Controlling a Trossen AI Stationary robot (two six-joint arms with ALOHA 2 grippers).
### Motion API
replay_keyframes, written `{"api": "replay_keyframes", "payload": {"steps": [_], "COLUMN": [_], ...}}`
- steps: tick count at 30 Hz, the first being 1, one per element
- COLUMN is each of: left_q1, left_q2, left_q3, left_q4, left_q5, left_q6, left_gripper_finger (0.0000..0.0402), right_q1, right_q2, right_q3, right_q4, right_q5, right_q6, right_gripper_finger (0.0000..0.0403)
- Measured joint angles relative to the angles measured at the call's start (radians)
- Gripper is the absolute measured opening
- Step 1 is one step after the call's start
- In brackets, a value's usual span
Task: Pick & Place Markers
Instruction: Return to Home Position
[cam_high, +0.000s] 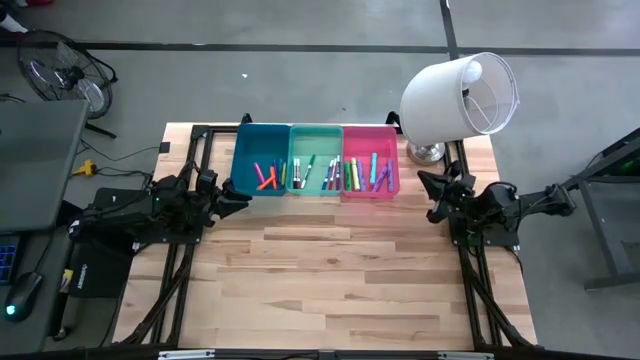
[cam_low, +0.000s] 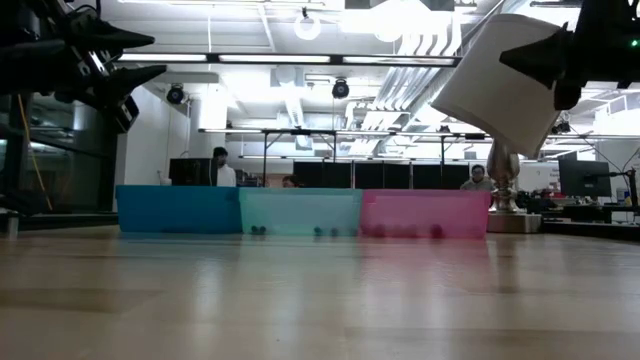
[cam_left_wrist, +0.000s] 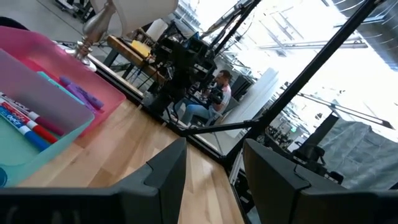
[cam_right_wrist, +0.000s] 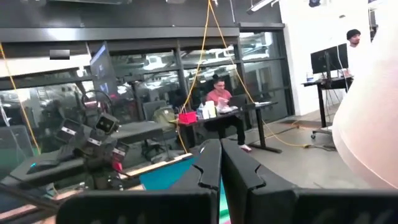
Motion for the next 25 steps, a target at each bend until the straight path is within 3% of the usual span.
{"api": "replay_keyframes", "payload": {"steps": [25], "left_q1": [0.000], "left_q2": [0.000], "left_q3": [0.001], "left_q4": [0.000], "left_q5": [0.004], "left_q6": [0.000], "left_gripper_finger": [0.0156], "right_q1": [0.000], "right_q2": [0.000], "right_q3": [0.000], "right_q4": [-0.027], "right_q5": [0.012], "right_q6": [0.000], "right_gripper_finger": [0.0000]}}
